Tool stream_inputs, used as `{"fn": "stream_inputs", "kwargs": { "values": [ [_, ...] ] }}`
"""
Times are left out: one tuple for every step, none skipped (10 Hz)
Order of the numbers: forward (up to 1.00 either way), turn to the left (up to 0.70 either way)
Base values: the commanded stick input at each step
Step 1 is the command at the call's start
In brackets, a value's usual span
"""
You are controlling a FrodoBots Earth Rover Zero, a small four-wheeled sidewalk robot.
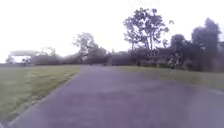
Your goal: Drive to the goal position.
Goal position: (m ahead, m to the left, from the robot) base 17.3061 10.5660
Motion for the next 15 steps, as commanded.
{"fn": "stream_inputs", "kwargs": {
  "values": [
    [0.70,0.00],
    [0.70,0.00],
    [0.70,0.00],
    [0.70,0.00],
    [0.70,0.00],
    [0.70,0.00],
    [0.70,0.00],
    [0.70,0.00],
    [0.70,0.00],
    [0.70,0.00],
    [0.70,0.00],
    [0.70,0.00],
    [0.70,0.00],
    [0.70,0.00],
    [0.70,0.00]
  ]
}}
